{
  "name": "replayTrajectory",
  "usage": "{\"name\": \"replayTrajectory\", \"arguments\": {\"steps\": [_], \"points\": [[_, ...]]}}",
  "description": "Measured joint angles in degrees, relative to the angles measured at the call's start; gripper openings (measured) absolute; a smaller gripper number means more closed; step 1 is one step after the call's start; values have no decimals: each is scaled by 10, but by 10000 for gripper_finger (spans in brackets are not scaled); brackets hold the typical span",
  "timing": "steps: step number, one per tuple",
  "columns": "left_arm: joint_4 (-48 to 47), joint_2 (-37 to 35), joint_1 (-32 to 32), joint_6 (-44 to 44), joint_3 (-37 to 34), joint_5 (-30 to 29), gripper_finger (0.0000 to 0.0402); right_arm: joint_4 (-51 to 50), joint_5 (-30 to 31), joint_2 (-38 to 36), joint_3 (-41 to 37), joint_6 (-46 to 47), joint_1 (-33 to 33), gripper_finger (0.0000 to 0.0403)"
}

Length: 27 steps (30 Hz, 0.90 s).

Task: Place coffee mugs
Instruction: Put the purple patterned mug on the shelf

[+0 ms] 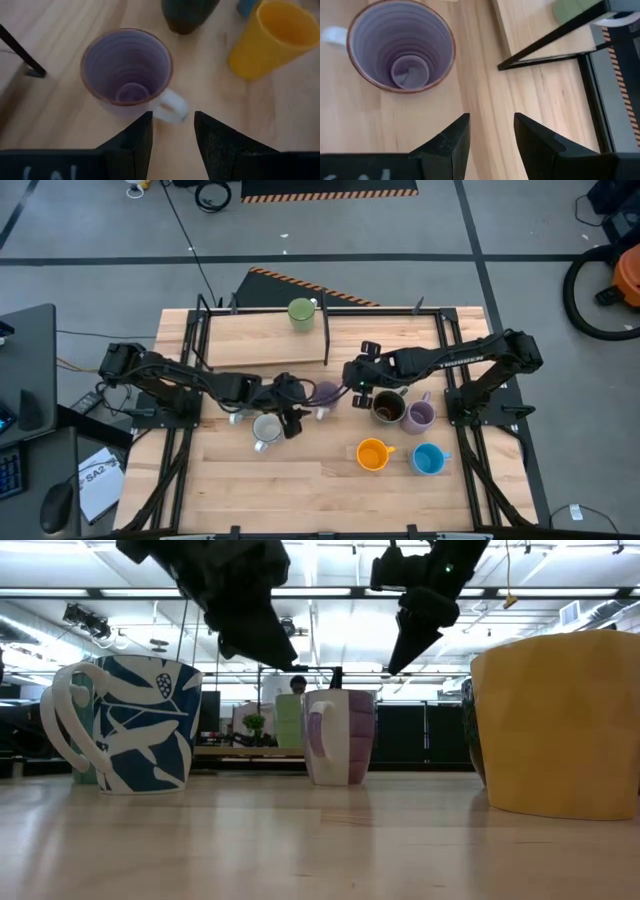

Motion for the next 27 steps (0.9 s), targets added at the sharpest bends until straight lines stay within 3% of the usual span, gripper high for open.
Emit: {"name": "replayTrajectory", "arguments": {"steps": [14, 27], "points": [[-53, 44, -31, -5, 89, -43, 152, -16, 6, -11, -1, 58, 69, 158], [-83, 168, 15, 66, 197, -46, 205, -126, 84, -100, -1, 167, 154, 158]]}}
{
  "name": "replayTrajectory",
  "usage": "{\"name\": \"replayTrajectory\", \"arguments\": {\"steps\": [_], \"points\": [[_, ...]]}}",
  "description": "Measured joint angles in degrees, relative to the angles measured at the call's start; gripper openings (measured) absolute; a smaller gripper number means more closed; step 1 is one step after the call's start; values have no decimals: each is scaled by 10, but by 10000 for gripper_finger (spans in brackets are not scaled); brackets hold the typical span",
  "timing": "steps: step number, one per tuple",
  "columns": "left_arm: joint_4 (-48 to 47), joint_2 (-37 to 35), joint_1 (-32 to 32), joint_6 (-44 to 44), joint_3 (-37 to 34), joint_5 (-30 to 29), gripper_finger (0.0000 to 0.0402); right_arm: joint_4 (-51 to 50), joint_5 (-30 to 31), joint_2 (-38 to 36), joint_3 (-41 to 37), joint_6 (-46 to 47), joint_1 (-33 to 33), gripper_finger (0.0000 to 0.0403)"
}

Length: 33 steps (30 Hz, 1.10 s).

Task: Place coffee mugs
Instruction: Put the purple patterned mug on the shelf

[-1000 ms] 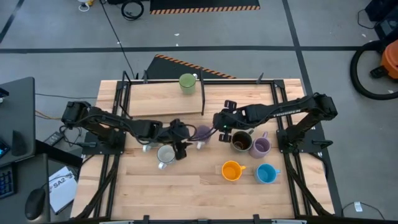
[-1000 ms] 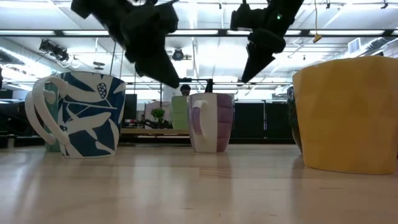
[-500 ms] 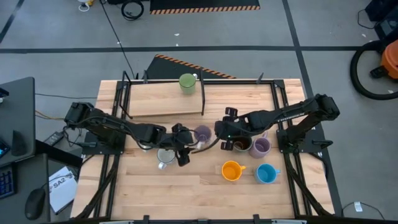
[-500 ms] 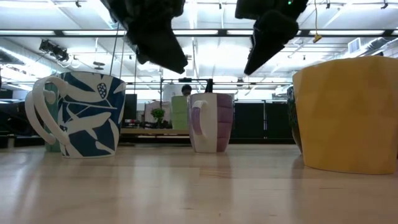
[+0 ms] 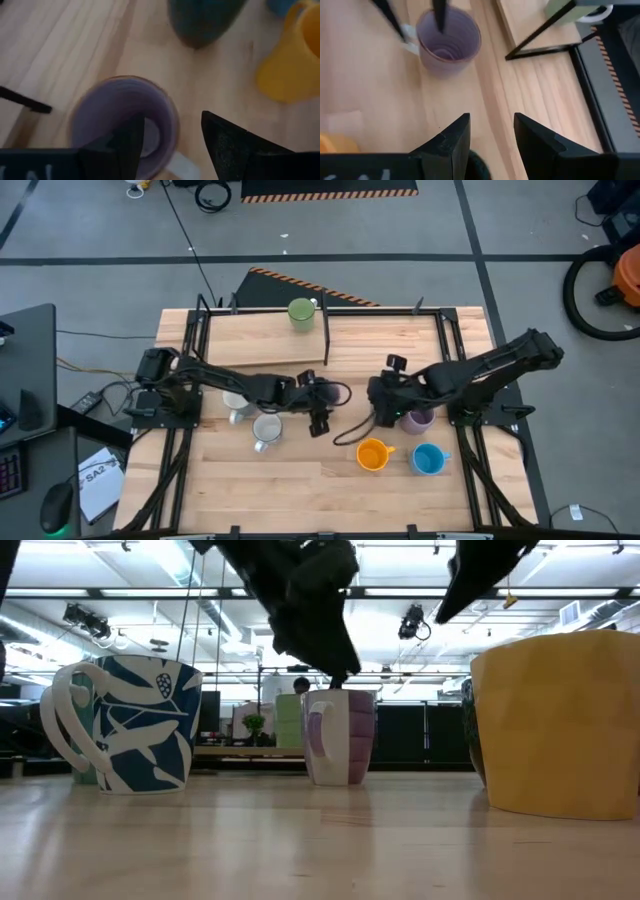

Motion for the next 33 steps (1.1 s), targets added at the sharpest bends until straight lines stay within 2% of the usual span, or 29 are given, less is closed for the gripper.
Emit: {"name": "replayTrajectory", "arguments": {"steps": [3, 8, 15, 23, 29, 33], "points": [[11, 11, 11, 8, 5, 5, 202, 4, 11, -11, 0, 14, 17, 158], [23, 30, 31, 0, 4, 72, 193, 18, 23, -7, 0, 20, 32, 158], [17, 37, 41, 33, 4, 74, 175, 29, 23, 2, 0, 25, 35, 158], [-4, 37, 43, 93, 4, 82, 103, 33, 20, 3, 0, 46, 39, 158], [-25, 37, 52, 143, 4, 140, 36, 34, 20, 3, 0, 54, 49, 158], [-56, 28, 62, 192, 4, 183, 28, 39, 20, 3, 0, 56, 52, 158]]}}
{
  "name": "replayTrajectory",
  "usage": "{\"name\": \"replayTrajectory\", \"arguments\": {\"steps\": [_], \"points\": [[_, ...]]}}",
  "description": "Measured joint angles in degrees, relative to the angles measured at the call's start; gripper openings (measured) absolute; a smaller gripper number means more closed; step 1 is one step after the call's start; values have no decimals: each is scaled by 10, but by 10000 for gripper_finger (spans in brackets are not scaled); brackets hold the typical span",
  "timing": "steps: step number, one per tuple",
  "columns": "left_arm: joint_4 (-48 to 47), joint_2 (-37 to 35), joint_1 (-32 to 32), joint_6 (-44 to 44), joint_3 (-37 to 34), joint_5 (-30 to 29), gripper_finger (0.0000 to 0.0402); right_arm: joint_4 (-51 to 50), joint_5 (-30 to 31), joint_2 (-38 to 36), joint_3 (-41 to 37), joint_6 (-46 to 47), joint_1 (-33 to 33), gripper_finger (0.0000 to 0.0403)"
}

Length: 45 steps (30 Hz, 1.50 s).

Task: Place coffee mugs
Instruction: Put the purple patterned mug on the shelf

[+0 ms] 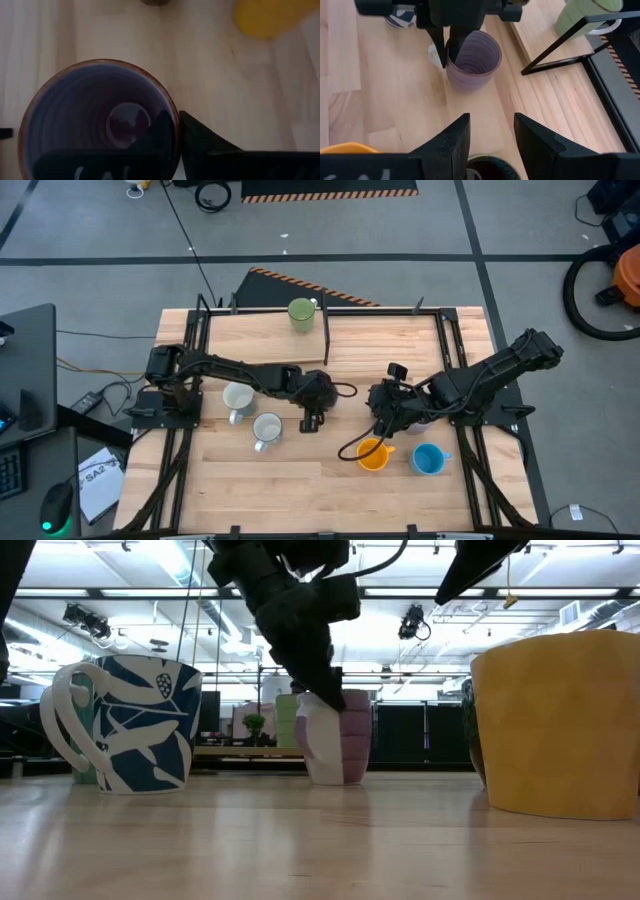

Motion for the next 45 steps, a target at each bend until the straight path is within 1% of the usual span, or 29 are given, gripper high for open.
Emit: {"name": "replayTrajectory", "arguments": {"steps": [2, 4, 8, 12, 14, 19, 24, 31, 34, 39, 41, 45], "points": [[-15, -4, 5, 42, 0, 28, 28, 2, 0, 0, 0, -1, 0, 158], [-41, -11, 9, 93, -1, 44, 29, 6, 0, 0, 0, -7, 0, 158], [-80, -23, 11, 211, -2, 46, 39, 15, -1, 0, 0, -14, 0, 158], [-115, -28, 12, 315, -1, 46, 35, 17, -3, 0, 0, -15, 0, 158], [-123, -28, 12, 347, -1, 45, 33, 17, -9, 0, 0, -15, 0, 158], [-124, -28, 12, 394, -1, 57, 36, 20, -11, 0, 0, -15, 0, 158], [-130, -28, 16, 428, -1, 100, 34, 32, -11, 0, 0, -16, 0, 158], [-131, -28, 23, 432, -1, 155, 35, 37, -11, 0, 0, -17, 0, 158], [-133, -28, 19, 428, -1, 155, 35, 37, -11, 0, 0, -17, 0, 158], [-133, -28, 7, 396, -1, 122, 40, 40, -11, 0, 0, -17, 0, 158], [-132, -28, 3, 385, -1, 113, 52, 40, -11, 0, 0, -17, 0, 158], [-132, -28, -6, 361, -1, 98, 95, 40, -11, 0, 0, -17, 0, 158]]}}
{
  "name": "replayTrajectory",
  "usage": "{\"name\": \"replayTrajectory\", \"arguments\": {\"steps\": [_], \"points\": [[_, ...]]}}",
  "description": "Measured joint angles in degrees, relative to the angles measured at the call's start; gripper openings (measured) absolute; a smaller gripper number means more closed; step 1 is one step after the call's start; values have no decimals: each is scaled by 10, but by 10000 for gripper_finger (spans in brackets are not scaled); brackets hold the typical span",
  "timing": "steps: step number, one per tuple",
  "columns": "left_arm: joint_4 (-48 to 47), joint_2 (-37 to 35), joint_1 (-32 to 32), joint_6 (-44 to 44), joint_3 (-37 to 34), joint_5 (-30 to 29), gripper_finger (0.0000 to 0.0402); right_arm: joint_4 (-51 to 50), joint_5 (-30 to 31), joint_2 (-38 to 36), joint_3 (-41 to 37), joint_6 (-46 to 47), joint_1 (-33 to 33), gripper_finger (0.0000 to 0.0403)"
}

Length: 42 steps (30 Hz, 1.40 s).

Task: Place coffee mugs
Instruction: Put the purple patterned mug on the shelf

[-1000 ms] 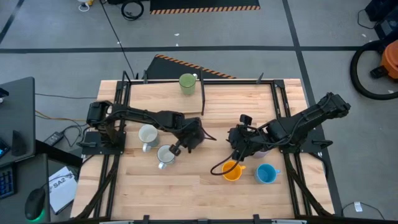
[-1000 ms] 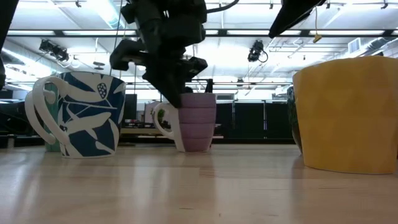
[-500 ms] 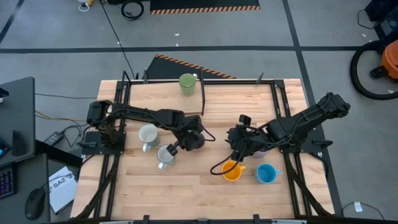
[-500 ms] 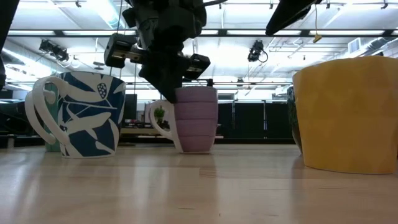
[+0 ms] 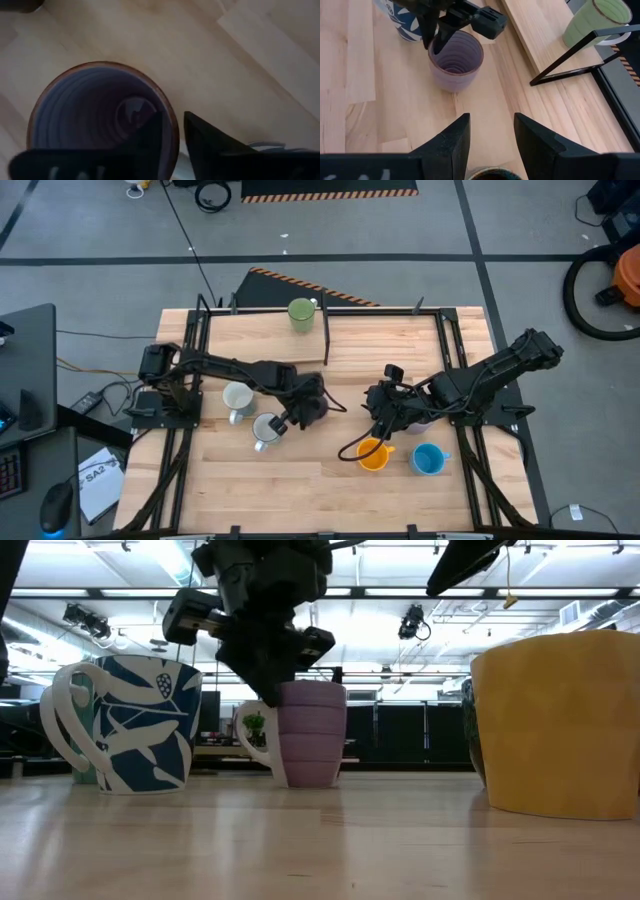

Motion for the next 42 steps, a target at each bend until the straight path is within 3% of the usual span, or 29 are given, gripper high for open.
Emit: {"name": "replayTrajectory", "arguments": {"steps": [7, 14, 23, 26, 31, 35, 42], "points": [[-13, -7, -20, -52, 0, -23, 151, 1, 0, 0, 0, -2, 0, 158], [8, -40, -27, -187, 1, -95, 157, 6, -3, 0, 0, -25, -1, 158], [116, -37, -29, -553, 1, -111, 157, 10, -16, 0, 0, -31, 0, 158], [138, -36, -31, -639, 1, -124, 157, 11, -16, 0, 0, -37, -1, 158], [147, -33, -52, -659, 1, -202, 157, 26, -26, 0, 0, -57, -1, 158], [134, -33, -58, -687, 6, -214, 157, 31, -36, 0, 0, -68, 0, 158], [15, 22, -74, -682, 115, -249, 146, -2, -39, -16, 0, -65, 6, 158]]}}
